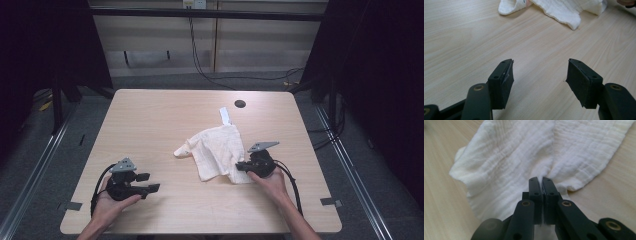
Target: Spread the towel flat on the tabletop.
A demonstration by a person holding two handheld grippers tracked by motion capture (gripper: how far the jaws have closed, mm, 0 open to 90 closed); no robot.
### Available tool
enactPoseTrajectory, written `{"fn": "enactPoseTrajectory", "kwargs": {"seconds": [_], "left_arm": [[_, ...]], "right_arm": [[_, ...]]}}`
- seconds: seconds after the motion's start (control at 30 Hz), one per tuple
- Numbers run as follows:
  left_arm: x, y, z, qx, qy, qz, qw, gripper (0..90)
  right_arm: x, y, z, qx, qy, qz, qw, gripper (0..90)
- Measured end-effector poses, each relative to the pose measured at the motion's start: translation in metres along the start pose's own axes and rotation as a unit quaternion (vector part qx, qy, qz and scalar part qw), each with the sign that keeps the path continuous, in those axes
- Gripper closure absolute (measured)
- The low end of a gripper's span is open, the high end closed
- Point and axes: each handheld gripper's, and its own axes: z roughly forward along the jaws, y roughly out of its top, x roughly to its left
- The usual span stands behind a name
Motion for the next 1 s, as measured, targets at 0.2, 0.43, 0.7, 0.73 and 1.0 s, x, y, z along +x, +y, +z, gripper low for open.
{"fn": "enactPoseTrajectory", "kwargs": {"seconds": [0.2, 0.43, 0.7, 0.73, 1.0], "left_arm": [[-0.002, 0.0, 0.002, 0.003, 0.006, 0.003, 1.0, 38.9], [-0.006, 0.003, 0.006, 0.01, 0.007, 0.016, 0.9998, 44.3], [-0.019, 0.013, 0.011, 0.008, -0.026, 0.055, 0.9981, 59.6], [-0.02, 0.015, 0.013, 0.008, -0.029, 0.056, 0.998, 60.5], [-0.038, 0.028, 0.028, 0.02, -0.051, 0.087, 0.9947, 65.1]], "right_arm": [[0.015, -0.01, -0.007, 0.006, 0.014, -0.003, 0.9999, 87.9], [0.037, -0.018, -0.011, 0.016, 0.04, -0.018, 0.9989, 87.9], [0.057, -0.019, -0.019, 0.009, 0.054, -0.028, 0.9981, 84.6], [0.056, -0.018, -0.02, 0.006, 0.045, -0.026, 0.9986, 82.8], [0.037, -0.016, -0.046, -0.035, 0.012, -0.003, 0.9993, 59.5]]}}
